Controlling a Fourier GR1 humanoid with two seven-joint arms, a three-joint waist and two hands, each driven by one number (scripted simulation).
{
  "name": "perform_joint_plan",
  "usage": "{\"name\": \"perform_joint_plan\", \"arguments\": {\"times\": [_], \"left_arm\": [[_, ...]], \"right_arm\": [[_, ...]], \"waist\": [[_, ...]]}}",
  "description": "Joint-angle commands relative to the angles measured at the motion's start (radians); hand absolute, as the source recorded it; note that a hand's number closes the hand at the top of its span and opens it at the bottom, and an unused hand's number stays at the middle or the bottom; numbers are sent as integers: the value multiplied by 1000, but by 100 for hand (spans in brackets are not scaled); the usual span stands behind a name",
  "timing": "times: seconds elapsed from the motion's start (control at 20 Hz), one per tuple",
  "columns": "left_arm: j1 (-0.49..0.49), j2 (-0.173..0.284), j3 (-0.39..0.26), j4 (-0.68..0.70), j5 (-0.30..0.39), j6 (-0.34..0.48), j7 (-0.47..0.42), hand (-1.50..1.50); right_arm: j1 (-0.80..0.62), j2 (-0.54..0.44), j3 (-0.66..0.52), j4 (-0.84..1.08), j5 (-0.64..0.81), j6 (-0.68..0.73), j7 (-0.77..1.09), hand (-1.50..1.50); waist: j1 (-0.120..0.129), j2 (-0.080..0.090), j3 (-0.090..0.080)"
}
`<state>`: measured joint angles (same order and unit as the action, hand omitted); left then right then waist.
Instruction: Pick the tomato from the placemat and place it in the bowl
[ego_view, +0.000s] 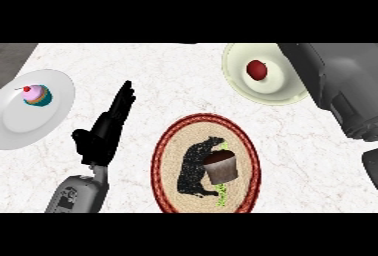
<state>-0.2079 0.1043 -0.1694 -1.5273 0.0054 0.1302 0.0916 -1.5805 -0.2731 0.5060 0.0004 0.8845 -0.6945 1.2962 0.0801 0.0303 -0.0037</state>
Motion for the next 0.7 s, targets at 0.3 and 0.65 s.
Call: {"name": "perform_joint_plan", "arguments": {"times": [0.3,0.65], "left_arm": [[4,0,27,6,18,-3,1,0],[20,22,44,16,17,-14,-11,0]], "right_arm": [[132,-1,-21,0,-16,25,193,150],[239,76,-171,-17,-165,-199,92,-150]], "waist": [[-30,-9,2],[-53,-18,4]]}}
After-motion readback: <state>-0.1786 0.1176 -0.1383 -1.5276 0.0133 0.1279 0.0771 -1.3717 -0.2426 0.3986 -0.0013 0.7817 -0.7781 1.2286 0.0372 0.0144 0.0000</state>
